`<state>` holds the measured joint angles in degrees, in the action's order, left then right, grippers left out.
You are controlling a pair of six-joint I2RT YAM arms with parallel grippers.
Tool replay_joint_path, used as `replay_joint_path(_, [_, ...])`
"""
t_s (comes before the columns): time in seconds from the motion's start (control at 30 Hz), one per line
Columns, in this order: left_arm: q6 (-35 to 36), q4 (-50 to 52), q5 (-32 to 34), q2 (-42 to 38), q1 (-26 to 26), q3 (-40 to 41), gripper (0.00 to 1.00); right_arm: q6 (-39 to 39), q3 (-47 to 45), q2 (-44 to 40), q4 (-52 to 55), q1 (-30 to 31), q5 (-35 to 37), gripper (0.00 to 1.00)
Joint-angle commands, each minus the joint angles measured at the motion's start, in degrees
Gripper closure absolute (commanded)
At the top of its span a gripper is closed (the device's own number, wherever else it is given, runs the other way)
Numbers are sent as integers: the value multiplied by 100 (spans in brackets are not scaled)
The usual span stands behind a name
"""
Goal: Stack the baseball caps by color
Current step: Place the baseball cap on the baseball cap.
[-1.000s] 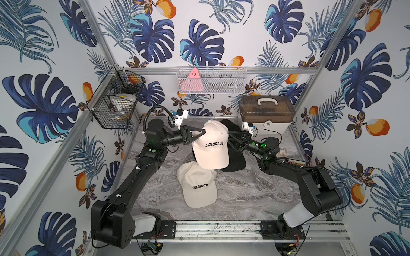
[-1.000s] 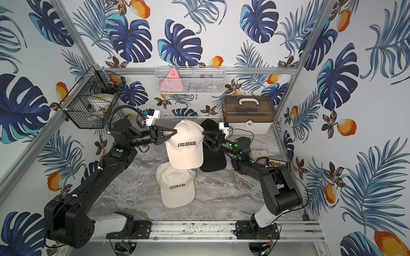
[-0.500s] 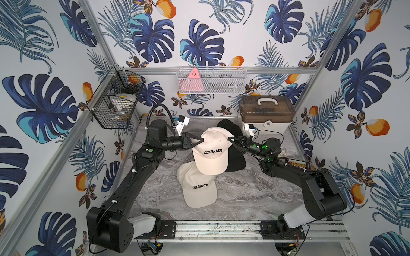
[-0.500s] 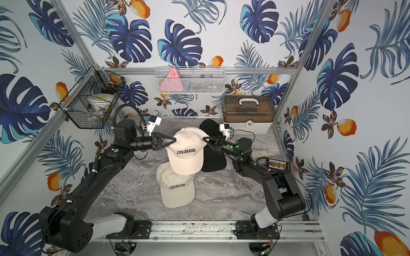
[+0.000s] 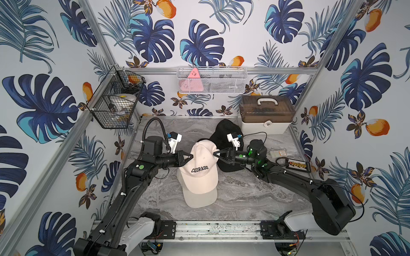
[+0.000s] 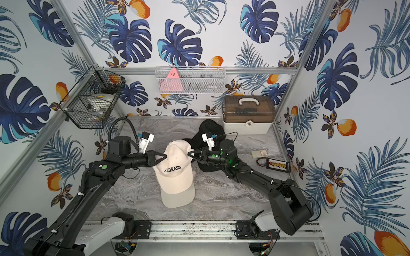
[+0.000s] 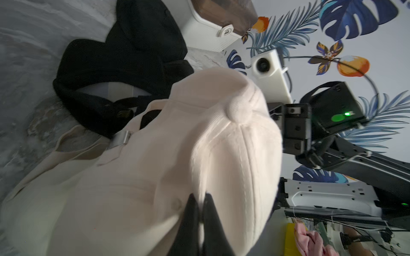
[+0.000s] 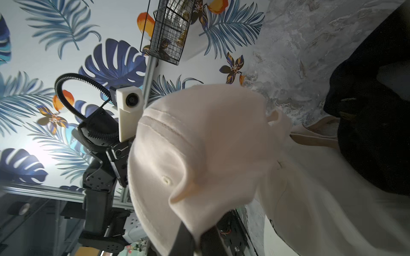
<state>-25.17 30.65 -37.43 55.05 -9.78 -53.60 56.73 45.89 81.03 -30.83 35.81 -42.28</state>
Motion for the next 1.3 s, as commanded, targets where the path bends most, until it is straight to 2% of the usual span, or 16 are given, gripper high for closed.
replay_joint_path(0.0, [192,-45,681,-230,-7,299,100,-1219,162,32,1460,230,484,100])
replay_joint_path(0.27, [34,-502,777,-310,-10,798,100,-1153,113,616,1129,250,481,100])
replay_joint_path(0.5, [-369,-764,693,-468,-14,1252,100,-1587,302,771,1935,248,981,100])
replay_joint_path(0.7, [-693,-763,1084,-528,-9,1563,100,-1562,329,1060,1920,246,986,100])
replay_joint_path(0.83, [-800,-762,1260,-480,-11,1577,89,-1484,267,1205,1782,247,941,100])
replay_joint_path(0.9, [-874,-780,1290,-430,-13,1606,85,-1492,254,1229,1782,247,966,95])
replay_joint_path(1.1, [-1160,-742,1628,-505,-8,1774,58,-1527,262,1139,1979,250,1067,61])
replay_joint_path(1.23, [-1245,-569,1932,-643,-13,1723,29,-1603,262,957,2307,243,1249,43])
replay_joint_path(1.27, [-1253,-524,1986,-674,-7,1701,24,-1627,262,896,2411,251,1296,38])
